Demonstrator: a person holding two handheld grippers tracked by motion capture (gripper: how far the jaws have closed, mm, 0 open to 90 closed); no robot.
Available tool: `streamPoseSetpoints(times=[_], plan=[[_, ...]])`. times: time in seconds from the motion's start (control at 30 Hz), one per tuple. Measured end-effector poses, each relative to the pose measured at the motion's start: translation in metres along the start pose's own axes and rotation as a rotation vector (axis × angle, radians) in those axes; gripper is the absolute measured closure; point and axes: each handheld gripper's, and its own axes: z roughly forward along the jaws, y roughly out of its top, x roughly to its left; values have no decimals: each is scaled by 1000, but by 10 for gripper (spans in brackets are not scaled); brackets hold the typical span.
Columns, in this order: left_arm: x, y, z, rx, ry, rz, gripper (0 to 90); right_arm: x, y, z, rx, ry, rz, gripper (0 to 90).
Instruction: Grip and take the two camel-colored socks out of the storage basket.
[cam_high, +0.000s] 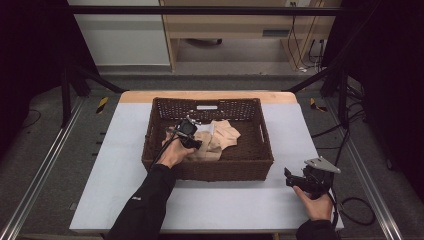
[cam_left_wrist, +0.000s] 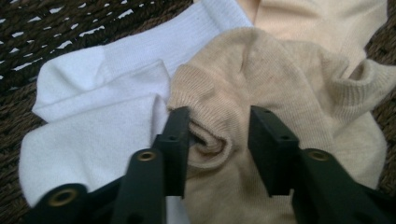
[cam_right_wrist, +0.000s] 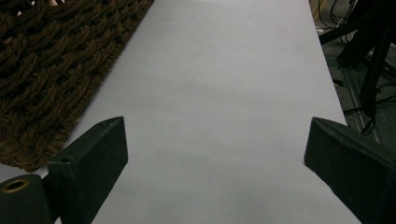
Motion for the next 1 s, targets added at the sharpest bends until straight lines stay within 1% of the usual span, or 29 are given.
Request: streamPoseSetpoints(times=[0.03,0.07,0.1,0.13,0.3,0.33,0.37,0.43,0.47,0.5,0.53,0.57,0.67,0.73,0.8,0.83,0.93,0.97,1.0], plan=[[0,0,0,0,0,0,680,0,0,0,0,0,0,64],[0,0,0,10,-8,2,680,0,0,0,1,-1,-2,64],[0,-1,0,22,-17,10,720,0,0,0,1,-1,-1,64],[-1,0,0,32,-27,22,779,0,0,0,0,-1,-1,65],[-1,0,-3,28,-42,39,825,0,0,0,0,0,-2,67],[1,0,-5,7,-60,25,832,0,0,-1,-2,-2,-1,67],[1,0,-5,7,-60,25,835,0,0,-1,-2,-2,-1,67],[3,0,-11,-34,-70,10,838,-1,0,-1,-4,-3,-3,67],[4,-1,-15,-95,-76,-8,839,0,0,-1,-2,-2,-1,67],[5,-1,-18,-117,-72,-10,840,0,0,-1,0,-2,-3,67],[5,-2,-20,-133,-68,-7,840,1,0,-1,1,-2,-4,67],[5,-2,-20,-133,-68,-7,841,1,0,-1,1,-2,-4,67],[6,-2,-26,-188,-55,-2,841,1,0,-1,0,-2,-7,67],[7,-2,-29,-219,-58,-10,842,1,0,-1,0,-2,-6,67],[8,-3,-33,-263,-61,-20,842,0,0,-1,-2,-3,-4,67],[9,-4,-34,-278,-63,-26,842,0,0,-1,-3,-2,-4,67],[11,-6,-39,-331,-59,-43,843,0,0,-1,-2,-4,-7,66],[12,-6,-42,-356,-60,-46,844,0,0,-1,-3,-5,-5,66],[12,-6,-42,-356,-60,-46,844,0,0,-1,-3,-5,-5,66]])
